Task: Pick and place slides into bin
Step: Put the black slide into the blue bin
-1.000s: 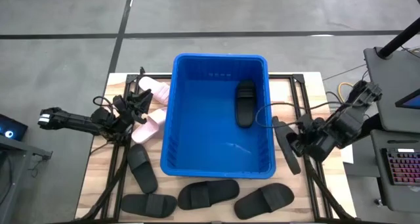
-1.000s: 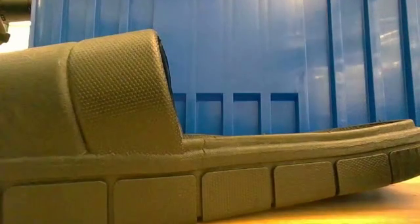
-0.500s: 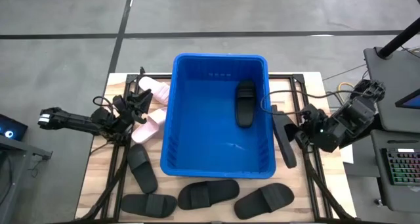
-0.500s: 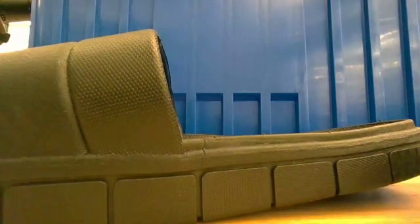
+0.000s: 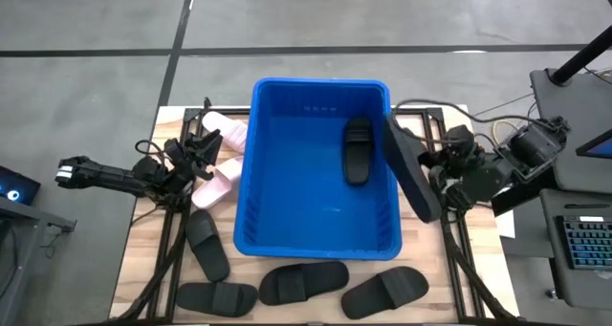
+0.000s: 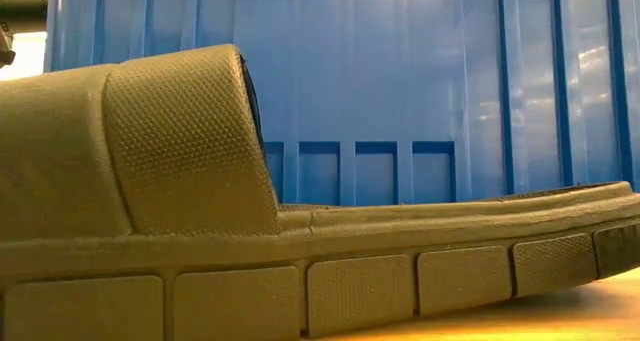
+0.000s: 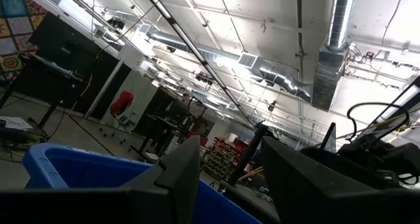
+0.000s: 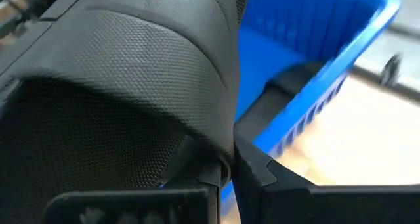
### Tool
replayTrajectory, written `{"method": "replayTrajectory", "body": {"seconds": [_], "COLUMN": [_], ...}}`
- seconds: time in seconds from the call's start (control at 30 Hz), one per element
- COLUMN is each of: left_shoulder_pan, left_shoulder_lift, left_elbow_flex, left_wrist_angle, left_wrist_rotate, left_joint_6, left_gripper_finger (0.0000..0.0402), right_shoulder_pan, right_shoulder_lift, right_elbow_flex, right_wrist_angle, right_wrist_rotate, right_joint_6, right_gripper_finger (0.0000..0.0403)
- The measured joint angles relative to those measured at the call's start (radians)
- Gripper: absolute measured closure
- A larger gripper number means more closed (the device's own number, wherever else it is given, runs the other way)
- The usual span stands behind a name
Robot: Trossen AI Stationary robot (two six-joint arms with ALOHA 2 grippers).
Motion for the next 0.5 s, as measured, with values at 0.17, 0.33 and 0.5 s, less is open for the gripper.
{"method": "replayTrajectory", "body": {"seconds": [0.17, 0.33, 0.5], "left_shoulder_pan": [0.000, 0.000, 0.000], "left_shoulder_lift": [0.001, 0.000, -0.003], "left_elbow_flex": [0.000, 0.000, 0.000], "left_wrist_angle": [0.000, 0.001, 0.010], "left_wrist_rotate": [0.000, 0.000, 0.000], "left_joint_6": [0.000, -0.001, -0.001], "left_gripper_finger": [0.0253, 0.0253, 0.0253], "right_shoulder_pan": [-0.143, -0.316, -0.498], "right_shoulder_lift": [0.082, 0.171, 0.239], "right_elbow_flex": [0.067, 0.148, 0.219], "right_wrist_angle": [0.000, 0.002, 0.002], "right_wrist_rotate": [0.002, -0.129, -0.192], "right_joint_6": [-0.144, -0.353, -0.474], "right_gripper_finger": [0.0392, 0.0392, 0.0392]}}
